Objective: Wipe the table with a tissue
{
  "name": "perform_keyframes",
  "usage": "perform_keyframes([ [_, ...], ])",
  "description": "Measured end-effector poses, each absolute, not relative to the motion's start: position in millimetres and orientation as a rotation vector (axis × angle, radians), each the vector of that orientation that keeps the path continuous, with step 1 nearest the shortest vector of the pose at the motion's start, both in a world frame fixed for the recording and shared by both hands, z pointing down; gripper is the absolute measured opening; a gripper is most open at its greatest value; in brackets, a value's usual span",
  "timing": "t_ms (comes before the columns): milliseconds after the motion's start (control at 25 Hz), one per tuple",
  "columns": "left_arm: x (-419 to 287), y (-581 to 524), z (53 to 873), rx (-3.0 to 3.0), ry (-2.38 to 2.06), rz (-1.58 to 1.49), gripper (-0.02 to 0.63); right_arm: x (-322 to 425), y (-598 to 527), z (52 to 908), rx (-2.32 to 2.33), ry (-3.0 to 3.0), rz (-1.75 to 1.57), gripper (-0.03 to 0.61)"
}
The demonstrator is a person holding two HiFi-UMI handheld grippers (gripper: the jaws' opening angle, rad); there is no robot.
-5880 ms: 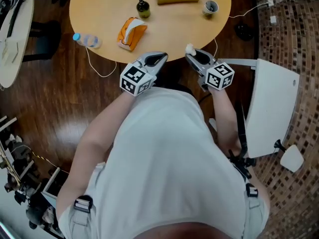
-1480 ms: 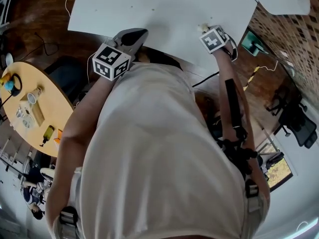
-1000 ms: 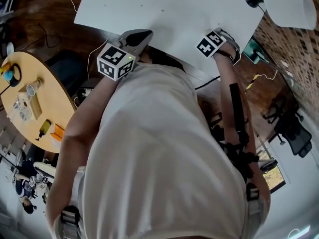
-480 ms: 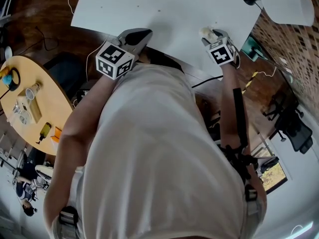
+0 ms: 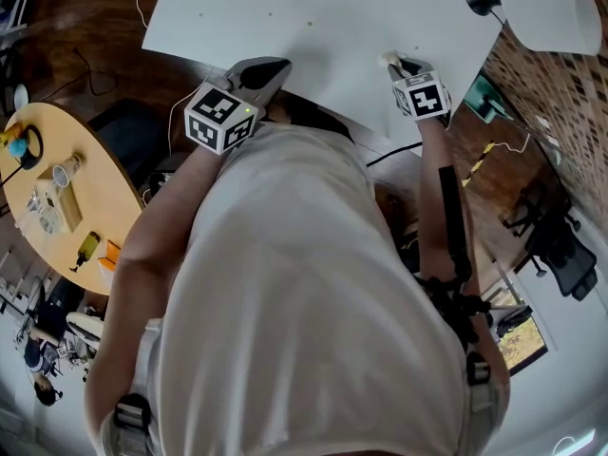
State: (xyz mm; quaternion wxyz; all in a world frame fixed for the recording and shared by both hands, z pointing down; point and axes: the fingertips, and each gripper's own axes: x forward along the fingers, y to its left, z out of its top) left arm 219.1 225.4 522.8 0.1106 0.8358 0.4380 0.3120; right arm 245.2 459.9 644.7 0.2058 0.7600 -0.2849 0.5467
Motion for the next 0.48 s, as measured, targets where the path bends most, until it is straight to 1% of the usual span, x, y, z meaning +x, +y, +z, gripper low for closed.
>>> perform_keyframes([
  [160,218.8,226.7,522.3,2.454,1.294,0.917,0.005,238.4,449.7,644.5,2.173,-0.853,1.577,0.084],
  [320,219.8,233.9,520.4,2.449,1.325,0.912,0.005,213.5,434.2,645.1,2.109,-0.953,1.647,0.084],
  [480,222.9,244.3,517.1,2.444,1.360,0.903,0.005,209.8,455.5,639.4,2.204,-0.886,1.643,0.084],
])
